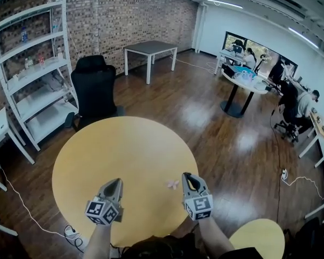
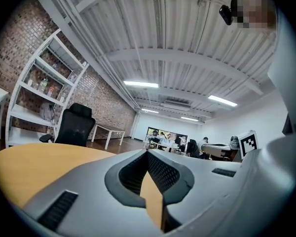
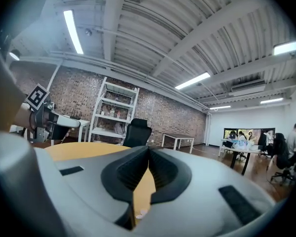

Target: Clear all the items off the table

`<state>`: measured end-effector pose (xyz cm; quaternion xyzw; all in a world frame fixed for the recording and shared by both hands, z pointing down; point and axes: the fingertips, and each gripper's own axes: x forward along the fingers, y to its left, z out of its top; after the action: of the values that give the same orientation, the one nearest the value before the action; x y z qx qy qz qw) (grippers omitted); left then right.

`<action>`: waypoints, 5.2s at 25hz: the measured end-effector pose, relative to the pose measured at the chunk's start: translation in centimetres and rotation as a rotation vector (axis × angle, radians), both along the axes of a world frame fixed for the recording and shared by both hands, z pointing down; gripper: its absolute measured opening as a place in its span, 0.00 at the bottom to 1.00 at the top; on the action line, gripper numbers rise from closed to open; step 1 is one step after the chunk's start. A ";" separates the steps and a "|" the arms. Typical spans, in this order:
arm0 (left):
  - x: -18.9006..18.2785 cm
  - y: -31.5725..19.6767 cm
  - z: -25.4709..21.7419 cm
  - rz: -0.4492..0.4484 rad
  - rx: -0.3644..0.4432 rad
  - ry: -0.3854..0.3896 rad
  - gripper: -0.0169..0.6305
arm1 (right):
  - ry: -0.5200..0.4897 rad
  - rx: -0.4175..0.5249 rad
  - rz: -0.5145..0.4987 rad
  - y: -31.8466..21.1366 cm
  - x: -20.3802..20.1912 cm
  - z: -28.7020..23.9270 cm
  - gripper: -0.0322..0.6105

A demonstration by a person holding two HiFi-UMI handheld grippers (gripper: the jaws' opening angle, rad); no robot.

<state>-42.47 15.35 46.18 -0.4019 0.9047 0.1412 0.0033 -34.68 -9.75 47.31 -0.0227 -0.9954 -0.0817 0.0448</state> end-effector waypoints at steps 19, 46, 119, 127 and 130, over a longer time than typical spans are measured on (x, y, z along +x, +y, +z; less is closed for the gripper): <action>9.5 -16.8 -0.2 0.420 0.058 0.008 0.03 | -0.053 -0.069 0.500 -12.4 20.6 -0.9 0.06; 51.0 -42.6 0.4 1.228 0.039 0.016 0.03 | -0.165 -0.113 1.498 -16.6 76.9 0.9 0.06; 57.4 -45.0 11.2 1.218 -0.312 0.123 0.03 | 0.133 -0.426 1.413 -22.6 80.4 19.2 0.63; 50.0 -43.3 7.1 1.093 -0.172 0.071 0.03 | 0.098 -0.280 1.314 -24.6 74.7 13.3 0.63; 45.2 -41.3 5.5 1.009 -0.130 0.055 0.03 | 0.092 -0.220 1.236 -25.3 69.8 11.0 0.63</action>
<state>2.73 -25.97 51.69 -0.7844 0.6046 0.0792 -0.1140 35.13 -35.03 58.29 0.5489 -0.8242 0.0632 0.1239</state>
